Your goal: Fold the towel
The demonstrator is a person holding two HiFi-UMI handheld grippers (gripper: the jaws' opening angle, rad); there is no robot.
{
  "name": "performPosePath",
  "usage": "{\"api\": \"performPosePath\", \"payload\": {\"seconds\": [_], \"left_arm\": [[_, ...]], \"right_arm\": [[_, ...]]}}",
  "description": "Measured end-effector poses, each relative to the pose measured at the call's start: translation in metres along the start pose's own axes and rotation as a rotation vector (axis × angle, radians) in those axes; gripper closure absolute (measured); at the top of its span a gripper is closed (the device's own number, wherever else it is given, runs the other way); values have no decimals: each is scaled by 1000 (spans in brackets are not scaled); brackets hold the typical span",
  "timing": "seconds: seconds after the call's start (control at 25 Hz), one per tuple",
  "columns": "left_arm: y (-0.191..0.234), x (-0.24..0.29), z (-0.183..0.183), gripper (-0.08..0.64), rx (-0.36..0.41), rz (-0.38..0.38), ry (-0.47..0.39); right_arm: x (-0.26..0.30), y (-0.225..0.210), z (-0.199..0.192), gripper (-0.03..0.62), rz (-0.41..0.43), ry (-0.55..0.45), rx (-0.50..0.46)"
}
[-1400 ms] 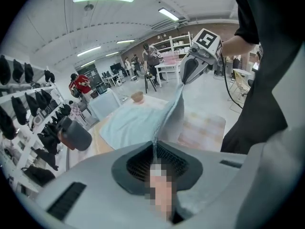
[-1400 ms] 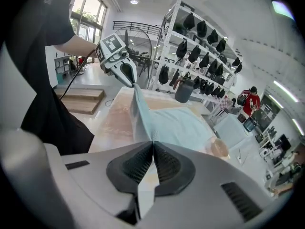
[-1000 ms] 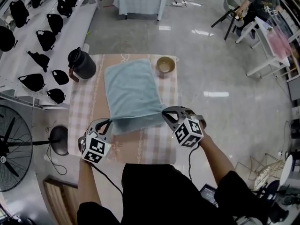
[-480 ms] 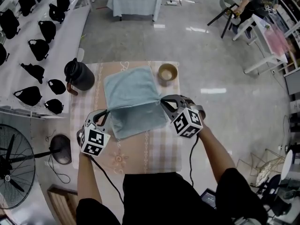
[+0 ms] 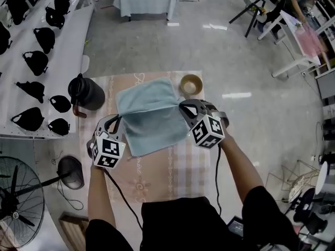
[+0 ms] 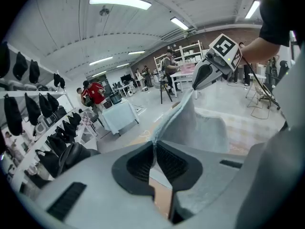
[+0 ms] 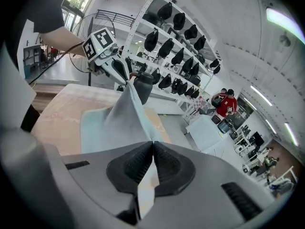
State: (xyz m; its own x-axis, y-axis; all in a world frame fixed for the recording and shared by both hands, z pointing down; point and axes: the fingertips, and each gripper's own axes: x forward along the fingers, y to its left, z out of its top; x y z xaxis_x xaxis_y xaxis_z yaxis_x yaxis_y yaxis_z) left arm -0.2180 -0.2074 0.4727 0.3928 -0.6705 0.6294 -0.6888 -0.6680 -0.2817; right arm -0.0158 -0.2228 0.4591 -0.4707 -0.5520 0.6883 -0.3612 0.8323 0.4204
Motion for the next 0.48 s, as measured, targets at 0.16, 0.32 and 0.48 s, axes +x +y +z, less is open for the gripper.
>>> {"api": "performPosePath", "payload": {"seconds": [0.16, 0.32, 0.48], "left_arm": [[17, 25, -4, 532, -2, 7, 5], [27, 49, -15, 532, 0, -7, 31], [41, 69, -18, 532, -14, -8, 47]], "right_arm": [[26, -14, -3, 578, -11, 19, -7], [50, -25, -7, 578, -13, 35, -3], [70, -39, -9, 578, -13, 48, -10]]}}
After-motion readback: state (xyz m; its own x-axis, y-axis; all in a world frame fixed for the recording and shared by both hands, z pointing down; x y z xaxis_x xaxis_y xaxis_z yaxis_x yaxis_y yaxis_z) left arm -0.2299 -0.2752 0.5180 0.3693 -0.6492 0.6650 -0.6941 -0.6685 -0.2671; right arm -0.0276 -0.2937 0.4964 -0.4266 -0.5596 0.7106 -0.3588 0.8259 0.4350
